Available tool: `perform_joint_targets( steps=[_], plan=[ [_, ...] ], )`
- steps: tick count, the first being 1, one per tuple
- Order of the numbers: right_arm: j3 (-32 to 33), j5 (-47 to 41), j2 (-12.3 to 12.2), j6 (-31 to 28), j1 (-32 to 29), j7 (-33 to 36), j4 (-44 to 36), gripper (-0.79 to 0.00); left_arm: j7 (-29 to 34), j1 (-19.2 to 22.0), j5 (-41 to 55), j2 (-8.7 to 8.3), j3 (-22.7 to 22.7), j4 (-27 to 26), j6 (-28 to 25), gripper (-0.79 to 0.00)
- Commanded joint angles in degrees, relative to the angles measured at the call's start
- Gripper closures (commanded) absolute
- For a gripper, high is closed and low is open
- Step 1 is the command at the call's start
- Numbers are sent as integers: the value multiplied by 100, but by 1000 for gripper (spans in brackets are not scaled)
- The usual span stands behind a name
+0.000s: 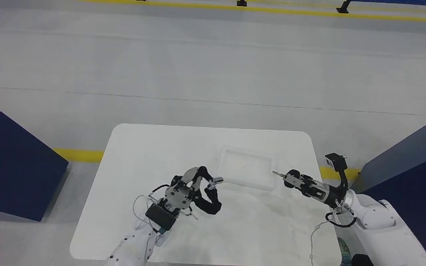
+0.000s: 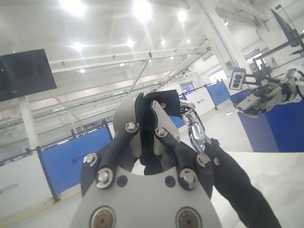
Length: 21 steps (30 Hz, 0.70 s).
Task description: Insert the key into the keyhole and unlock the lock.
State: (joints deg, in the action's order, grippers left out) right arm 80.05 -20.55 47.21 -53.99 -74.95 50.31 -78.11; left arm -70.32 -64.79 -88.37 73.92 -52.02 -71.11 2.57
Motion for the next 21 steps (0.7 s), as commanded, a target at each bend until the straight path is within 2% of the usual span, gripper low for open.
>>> perform_joint_targets(
  steps=[1,11,21],
  plan=[
    [0,0,0,0,0,0,0,0,-2,5,263,32,40,63,-283,0],
    [0,0,0,0,0,0,0,0,399,-161,1548,159,106,-37,-1547,0],
    [0,0,0,0,0,0,0,0,1117,-424,2460,168,-19,-413,-2754,0]
  ],
)
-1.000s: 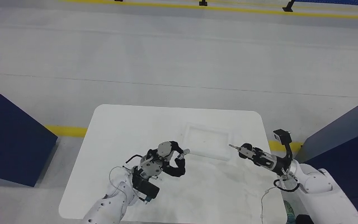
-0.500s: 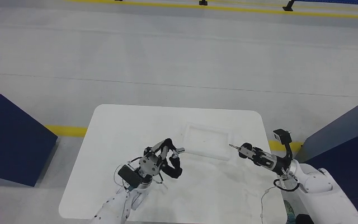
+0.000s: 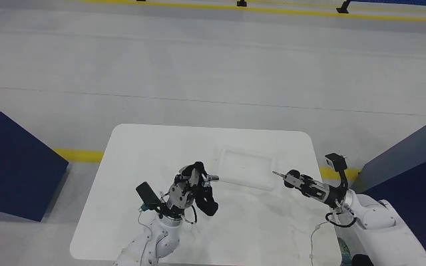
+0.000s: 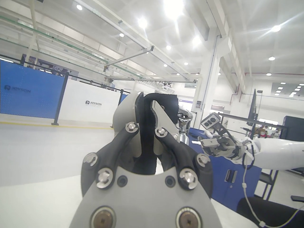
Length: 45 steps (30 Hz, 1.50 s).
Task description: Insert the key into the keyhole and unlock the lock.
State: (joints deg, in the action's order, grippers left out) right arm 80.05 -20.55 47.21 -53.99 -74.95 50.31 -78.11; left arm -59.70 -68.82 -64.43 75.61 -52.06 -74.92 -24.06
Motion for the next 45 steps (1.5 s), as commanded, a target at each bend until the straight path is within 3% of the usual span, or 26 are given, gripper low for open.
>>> perform_joint_targets(
  steps=[1,9,21,32,45],
  plan=[
    [0,0,0,0,0,0,0,0,120,-56,169,-2,-30,-72,-214,0],
    [0,0,0,0,0,0,0,0,920,-290,1216,-18,-224,-435,-1081,0],
    [0,0,0,0,0,0,0,0,935,-306,1252,-16,-224,-443,-1070,0],
    [0,0,0,0,0,0,0,0,1957,-657,3476,97,-139,-760,-1573,0],
    [0,0,0,0,0,0,0,0,2051,-758,3887,197,-208,-903,-1448,0]
  ],
)
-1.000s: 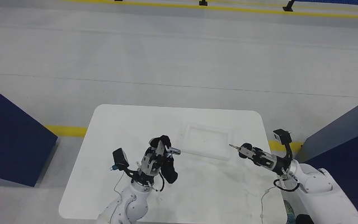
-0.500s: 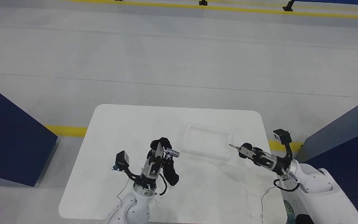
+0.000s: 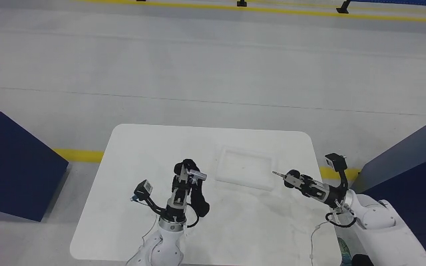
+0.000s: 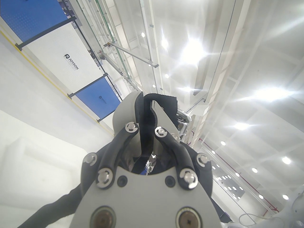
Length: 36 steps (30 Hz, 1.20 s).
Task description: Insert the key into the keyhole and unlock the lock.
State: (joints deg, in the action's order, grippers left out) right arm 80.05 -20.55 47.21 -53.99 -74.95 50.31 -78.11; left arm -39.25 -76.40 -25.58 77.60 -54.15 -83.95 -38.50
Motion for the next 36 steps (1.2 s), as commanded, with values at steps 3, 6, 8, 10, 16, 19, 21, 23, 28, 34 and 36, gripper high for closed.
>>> perform_joint_targets(
  steps=[3,6,8,10,16,19,21,23,28,34,36],
  plan=[
    [0,0,0,0,0,0,0,0,5,0,1,-1,1,0,-5,0],
    [-100,340,20,169,-70,-90,-337,0,5,0,1,-1,1,0,-5,0],
    [-174,548,33,265,-122,-128,-612,0,5,0,1,-1,1,0,-5,0],
    [-276,697,47,371,-182,-137,-901,0,5,0,1,-1,1,0,-5,0],
    [-452,843,65,704,-296,-125,-1552,0,5,0,1,-1,1,0,-5,0],
    [-541,756,77,894,-244,-75,-1729,0,5,0,1,-1,1,0,-5,0],
    [-636,590,86,1027,-199,27,-1793,0,5,0,1,-1,1,0,-5,0],
    [-731,374,96,1213,-122,168,-1792,0,5,0,1,-1,1,0,-5,0],
    [-1007,-224,138,1738,122,546,-1715,0,5,0,1,-1,1,0,-5,0],
    [-1195,-942,171,2177,285,931,-1664,0,5,0,1,-1,1,0,-5,0],
    [-1195,-942,171,2177,285,931,-1664,0,5,0,1,-1,1,0,-5,0]
  ],
)
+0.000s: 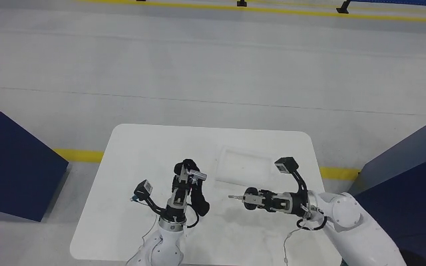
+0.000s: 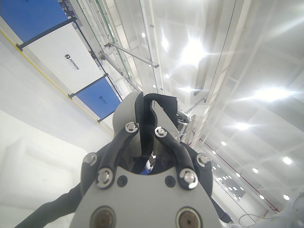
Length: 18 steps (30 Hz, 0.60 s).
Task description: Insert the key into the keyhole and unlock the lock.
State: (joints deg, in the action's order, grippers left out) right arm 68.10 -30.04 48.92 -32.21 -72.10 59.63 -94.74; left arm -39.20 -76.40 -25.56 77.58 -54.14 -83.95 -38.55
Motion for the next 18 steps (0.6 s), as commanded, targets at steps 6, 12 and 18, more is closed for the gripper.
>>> perform_joint_targets(
  steps=[6,12,18],
  plan=[
    [-128,-428,40,277,-60,-104,-63,0,0,0,0,0,0,0,0,0],
    [-637,-1757,224,714,281,362,383,0,0,0,0,0,0,0,0,0],
    [-998,-2211,410,652,560,555,958,0,0,0,0,0,0,0,0,0]
  ],
)
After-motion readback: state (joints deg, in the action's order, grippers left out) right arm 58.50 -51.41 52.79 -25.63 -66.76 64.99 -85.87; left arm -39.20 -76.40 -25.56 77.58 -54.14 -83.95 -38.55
